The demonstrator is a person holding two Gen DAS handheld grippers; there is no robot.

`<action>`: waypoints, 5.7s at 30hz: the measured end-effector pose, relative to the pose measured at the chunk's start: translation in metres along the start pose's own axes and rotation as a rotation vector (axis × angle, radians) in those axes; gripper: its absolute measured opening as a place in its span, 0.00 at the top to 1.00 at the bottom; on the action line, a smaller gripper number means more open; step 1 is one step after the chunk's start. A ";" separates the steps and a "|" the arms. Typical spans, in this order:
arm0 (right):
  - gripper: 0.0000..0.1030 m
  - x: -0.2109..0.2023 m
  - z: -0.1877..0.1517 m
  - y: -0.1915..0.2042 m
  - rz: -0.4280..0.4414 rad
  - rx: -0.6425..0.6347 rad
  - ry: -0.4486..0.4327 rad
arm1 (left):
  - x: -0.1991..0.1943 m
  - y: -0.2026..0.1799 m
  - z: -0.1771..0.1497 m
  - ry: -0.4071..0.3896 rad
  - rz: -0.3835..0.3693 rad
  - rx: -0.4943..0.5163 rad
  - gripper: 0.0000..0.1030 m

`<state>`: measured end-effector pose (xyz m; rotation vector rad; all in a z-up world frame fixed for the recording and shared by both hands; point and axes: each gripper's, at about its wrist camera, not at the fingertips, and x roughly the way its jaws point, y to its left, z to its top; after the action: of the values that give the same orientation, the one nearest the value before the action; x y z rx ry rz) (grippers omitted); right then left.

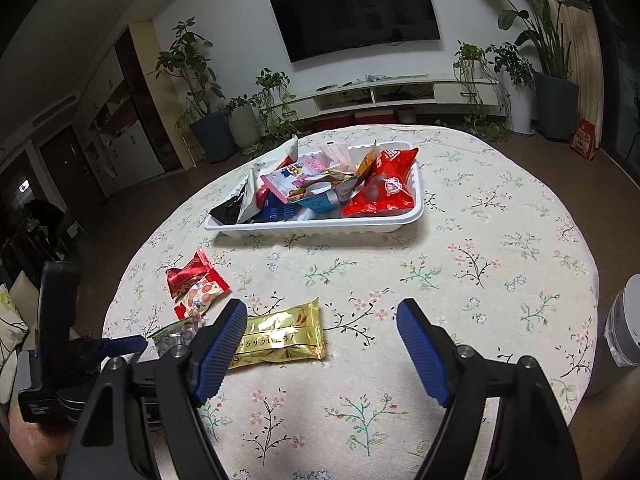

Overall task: Organize snacks
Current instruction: 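Grasp the clear green-edged bag of dark snacks with the left tool, then grasp the gold wrapped pack with the right tool, then carry both packs into the white tray and open both tools, then withdraw both tools from the tray back over the table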

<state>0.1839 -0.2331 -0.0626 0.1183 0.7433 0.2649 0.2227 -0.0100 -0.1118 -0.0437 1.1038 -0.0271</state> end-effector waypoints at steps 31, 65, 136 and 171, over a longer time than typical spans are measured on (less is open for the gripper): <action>0.29 0.004 -0.009 0.030 0.051 -0.266 0.048 | -0.011 0.035 -0.002 -0.080 -0.163 -0.003 0.60; 0.62 0.106 0.008 0.069 0.407 -0.931 0.558 | -0.015 0.051 -0.012 -0.085 -0.318 0.041 0.61; 0.73 0.171 0.183 -0.030 -0.038 0.043 0.310 | 0.068 -0.055 0.248 -0.101 -0.251 0.210 0.62; 0.22 0.041 0.129 -0.001 0.068 0.070 0.051 | -0.058 0.086 0.125 -0.265 -0.263 0.062 0.00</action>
<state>0.3010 -0.2244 0.0045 0.2042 0.8005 0.3079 0.3081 0.0814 -0.0085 -0.1327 0.8255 -0.2840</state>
